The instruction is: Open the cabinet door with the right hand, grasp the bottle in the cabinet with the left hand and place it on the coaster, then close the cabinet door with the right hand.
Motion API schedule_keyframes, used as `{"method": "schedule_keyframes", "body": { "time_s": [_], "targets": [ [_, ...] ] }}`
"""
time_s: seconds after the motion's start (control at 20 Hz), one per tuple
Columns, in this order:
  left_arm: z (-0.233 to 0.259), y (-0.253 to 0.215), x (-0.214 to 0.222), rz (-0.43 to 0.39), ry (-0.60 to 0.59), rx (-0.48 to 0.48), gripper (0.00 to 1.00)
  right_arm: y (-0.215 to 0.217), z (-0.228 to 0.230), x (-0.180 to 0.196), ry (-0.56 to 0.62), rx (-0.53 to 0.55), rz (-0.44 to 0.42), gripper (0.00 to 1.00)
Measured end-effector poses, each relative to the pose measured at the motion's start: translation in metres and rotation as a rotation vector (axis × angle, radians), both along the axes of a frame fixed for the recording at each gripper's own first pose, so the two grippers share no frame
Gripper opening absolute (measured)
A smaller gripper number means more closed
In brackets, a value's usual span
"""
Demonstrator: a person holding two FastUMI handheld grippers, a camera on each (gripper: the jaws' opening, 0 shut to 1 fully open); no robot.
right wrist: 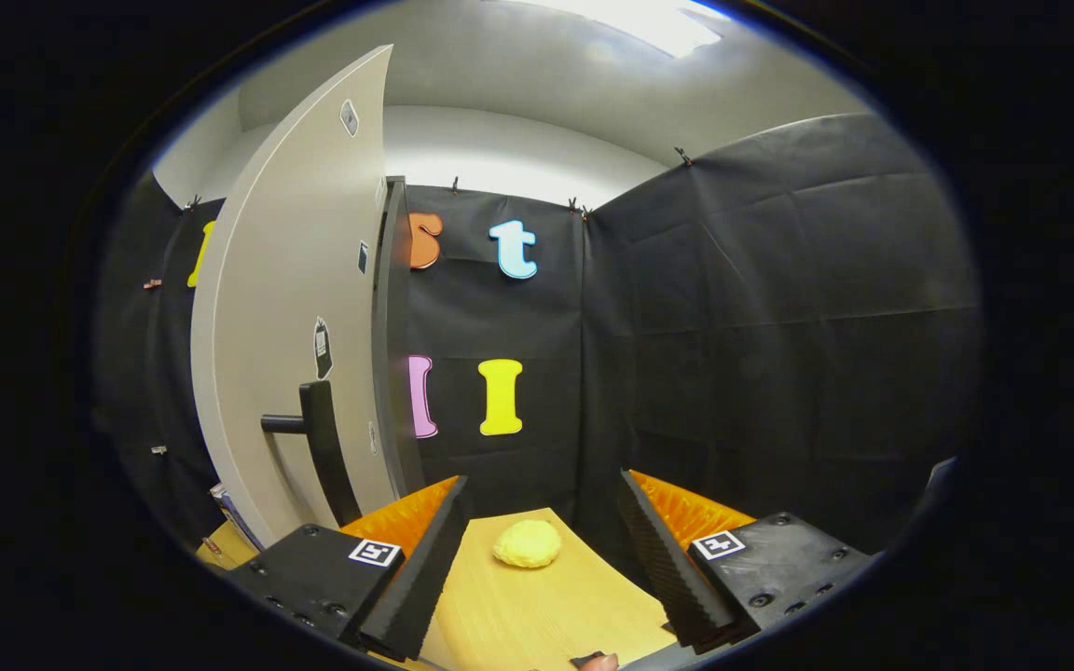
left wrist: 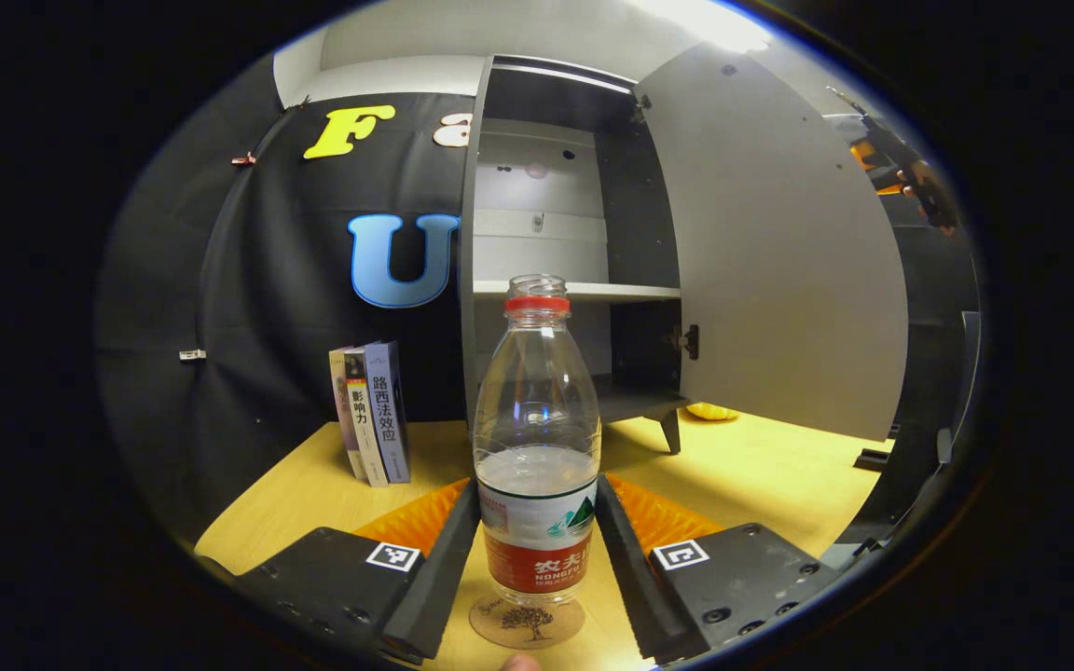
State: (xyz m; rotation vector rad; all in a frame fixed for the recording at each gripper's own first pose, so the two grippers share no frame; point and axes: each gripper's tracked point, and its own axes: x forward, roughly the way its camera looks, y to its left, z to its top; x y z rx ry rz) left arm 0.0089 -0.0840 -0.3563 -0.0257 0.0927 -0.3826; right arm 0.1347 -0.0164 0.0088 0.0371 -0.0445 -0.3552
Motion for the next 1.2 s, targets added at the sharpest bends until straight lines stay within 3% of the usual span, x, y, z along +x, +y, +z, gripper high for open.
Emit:
{"method": "schedule_keyframes", "body": {
  "time_s": [0.3,0.5,0.9,1.2],
  "targets": [
    [-0.051,0.007,0.001,-0.042,0.043,-0.019,0.77,-0.011,0.001,-0.008,0.023,-0.047,-0.057,0.97],
    [-0.052,0.007,0.003,-0.058,0.011,-0.023,0.77,-0.015,0.0,-0.013,0.06,-0.094,-0.066,0.97],
    [-0.062,0.009,-0.005,-0.054,0.083,-0.007,0.8,-0.012,-0.001,-0.011,0.055,-0.078,-0.062,0.98],
    [-0.07,0.014,-0.01,-0.036,0.132,0.014,0.93,-0.013,-0.003,-0.013,0.061,-0.058,-0.066,0.98]
  ]
}}
